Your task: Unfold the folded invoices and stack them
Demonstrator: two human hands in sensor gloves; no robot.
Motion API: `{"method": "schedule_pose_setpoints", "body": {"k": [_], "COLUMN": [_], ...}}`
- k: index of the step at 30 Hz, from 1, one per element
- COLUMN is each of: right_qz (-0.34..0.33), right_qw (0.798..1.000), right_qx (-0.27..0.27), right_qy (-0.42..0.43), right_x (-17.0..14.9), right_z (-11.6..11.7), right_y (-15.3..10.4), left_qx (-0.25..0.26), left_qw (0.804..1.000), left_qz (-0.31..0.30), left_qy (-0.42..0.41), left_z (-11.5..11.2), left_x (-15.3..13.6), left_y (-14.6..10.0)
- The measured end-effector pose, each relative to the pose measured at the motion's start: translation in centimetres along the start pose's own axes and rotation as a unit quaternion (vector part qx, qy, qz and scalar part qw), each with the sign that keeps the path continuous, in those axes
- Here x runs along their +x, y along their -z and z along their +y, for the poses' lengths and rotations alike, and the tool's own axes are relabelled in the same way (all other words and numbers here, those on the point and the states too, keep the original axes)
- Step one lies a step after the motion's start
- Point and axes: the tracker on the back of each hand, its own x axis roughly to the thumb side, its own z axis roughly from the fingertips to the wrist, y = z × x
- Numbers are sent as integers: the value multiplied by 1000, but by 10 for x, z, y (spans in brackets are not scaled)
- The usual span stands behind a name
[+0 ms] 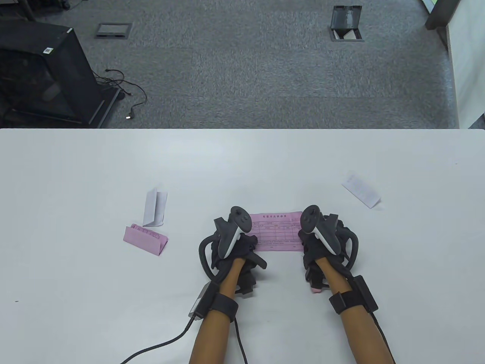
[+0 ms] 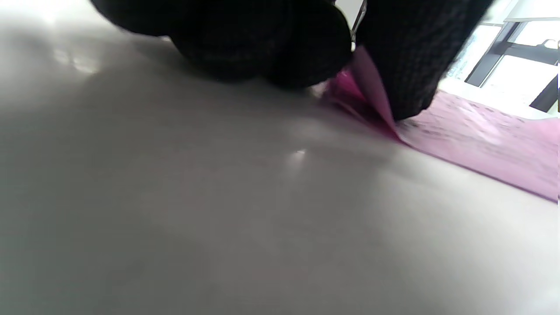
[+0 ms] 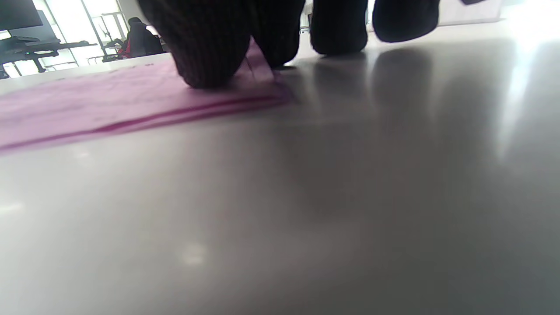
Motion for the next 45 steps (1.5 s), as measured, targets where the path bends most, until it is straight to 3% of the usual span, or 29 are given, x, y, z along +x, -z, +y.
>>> {"method": "schedule_pose_setpoints", "body": {"k": [24,30,33,36,40,43,45], "right_qz": [2,-9,-23,-18,43,79,92], "right_qw": [999,997,995,995,992,993,994], "right_qx": [9,-3,-15,-62,-94,-86,-51], "right_qy": [46,79,98,80,74,22,24], "right_x": [-19,-31,-43,-66,-112,-137,-150], "right_z": [-2,-8,-18,-32,-53,-60,-58], "right_y": [10,8,6,10,32,54,69], "left_qx": [-17,-10,-1,7,32,40,39], "left_qw": [999,1000,997,991,984,983,977], "left_qz": [-8,-23,-38,-55,-87,-102,-125], "left_qy": [29,-9,-64,-121,-150,-148,-168], "left_z": [4,4,4,7,19,27,29], "left_x": [0,-7,-16,-29,-51,-66,-78], "left_y": [-2,-3,-7,-13,-32,-50,-63]}}
